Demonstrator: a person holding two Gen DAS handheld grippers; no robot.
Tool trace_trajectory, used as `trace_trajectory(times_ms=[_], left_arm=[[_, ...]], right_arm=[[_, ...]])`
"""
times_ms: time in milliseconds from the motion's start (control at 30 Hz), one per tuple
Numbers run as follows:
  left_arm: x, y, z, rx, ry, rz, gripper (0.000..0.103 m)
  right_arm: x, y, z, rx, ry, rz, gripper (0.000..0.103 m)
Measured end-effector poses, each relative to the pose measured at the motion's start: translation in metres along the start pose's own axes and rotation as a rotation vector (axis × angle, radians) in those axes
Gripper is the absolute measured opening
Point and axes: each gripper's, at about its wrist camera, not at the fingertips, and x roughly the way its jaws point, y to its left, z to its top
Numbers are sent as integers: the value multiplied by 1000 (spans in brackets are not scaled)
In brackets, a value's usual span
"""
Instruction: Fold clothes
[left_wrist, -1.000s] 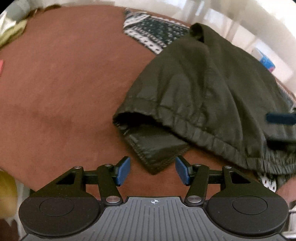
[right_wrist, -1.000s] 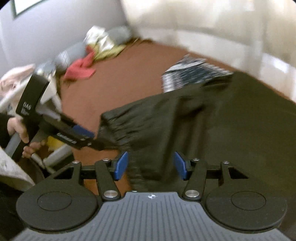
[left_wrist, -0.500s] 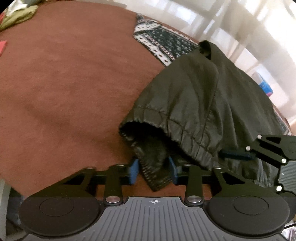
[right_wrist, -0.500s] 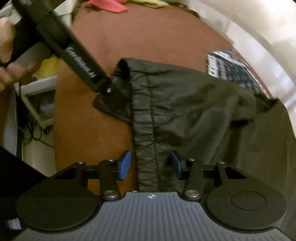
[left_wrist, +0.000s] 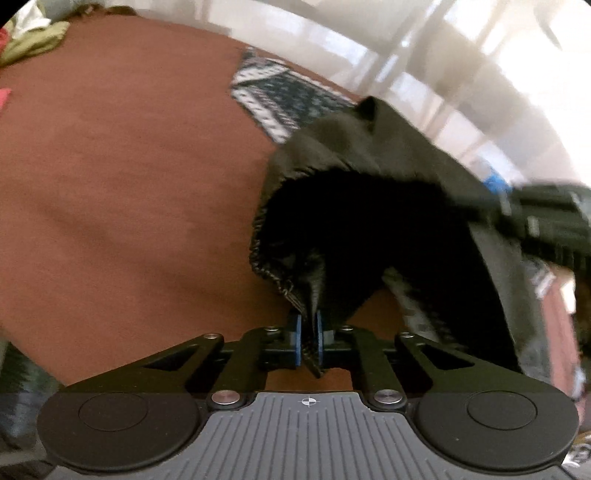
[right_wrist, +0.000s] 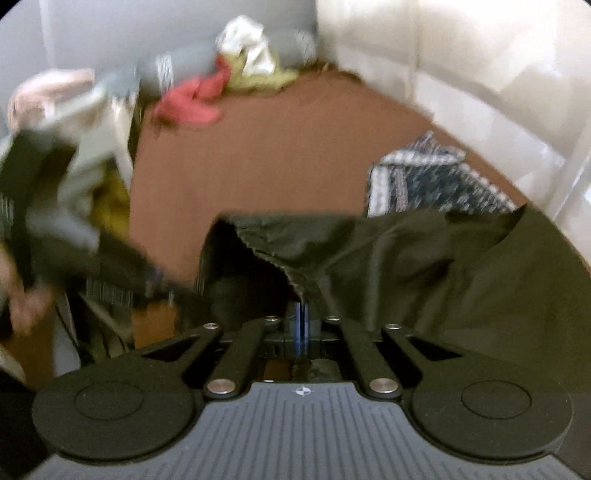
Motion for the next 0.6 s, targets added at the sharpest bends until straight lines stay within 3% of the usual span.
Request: trace_trajectory(times_ms=[200,400,567,600], left_arm=[[-5,-46,-5,-26,26,-161,2],[-7,-77,-12,-99,33,-366,0],[23,-70,-29,-51,155,-271,0],[30,-70,-34,9,194,-228,2]], right_arm=[[-39,-30,22,9,-86,36,2],[-72,-36,29,1,-144,88,2],[-59,-27,27,9,-136,162,2],[-51,-24,25,11,-127,179,2]])
